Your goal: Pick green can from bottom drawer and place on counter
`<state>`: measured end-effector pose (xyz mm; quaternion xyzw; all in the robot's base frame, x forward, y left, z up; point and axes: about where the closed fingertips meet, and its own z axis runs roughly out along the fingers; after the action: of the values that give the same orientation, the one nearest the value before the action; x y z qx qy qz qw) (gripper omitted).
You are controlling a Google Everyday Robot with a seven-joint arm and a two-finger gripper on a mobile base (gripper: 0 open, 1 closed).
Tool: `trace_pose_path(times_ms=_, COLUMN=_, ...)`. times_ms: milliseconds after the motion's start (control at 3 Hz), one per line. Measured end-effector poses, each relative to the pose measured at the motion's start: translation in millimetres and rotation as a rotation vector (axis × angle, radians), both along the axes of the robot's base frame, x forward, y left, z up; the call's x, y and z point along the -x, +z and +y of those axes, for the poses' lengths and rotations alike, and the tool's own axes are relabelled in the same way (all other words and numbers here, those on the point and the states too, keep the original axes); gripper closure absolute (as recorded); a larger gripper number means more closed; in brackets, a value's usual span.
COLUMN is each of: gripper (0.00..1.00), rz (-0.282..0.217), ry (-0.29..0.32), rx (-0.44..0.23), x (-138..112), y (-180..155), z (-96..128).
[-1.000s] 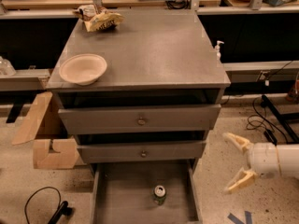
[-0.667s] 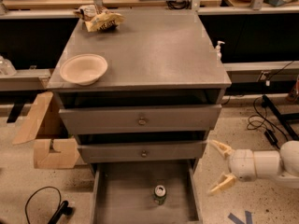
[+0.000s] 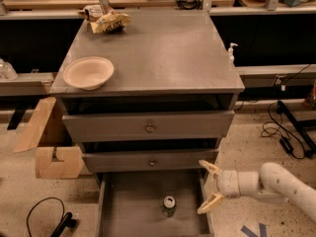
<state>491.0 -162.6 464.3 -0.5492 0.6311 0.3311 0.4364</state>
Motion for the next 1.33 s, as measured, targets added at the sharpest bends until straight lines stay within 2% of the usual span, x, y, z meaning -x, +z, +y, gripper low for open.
trace_pose_path(times_ms=333, gripper=0.0, rz=0.03, ry=0.023, rx=-0.01, x=-3.1, y=-65.2, z=9.2)
trace_pose_path(times_ms=667, gripper=0.0, rz=0.03, ry=0.023, rx=-0.01, x=-3.1, y=-65.2, z=9.2)
trace_pose_path(times_ms=1000, gripper=0.0, rz=0.018, ry=0.042, rx=-0.036, x=-5.5, y=-86.3, z=17.3)
trace_pose_path(times_ms=1333, gripper=0.0, rz=-0.044, ry=0.104, rx=-0.087, x=-13.3, y=-137.2, z=37.9)
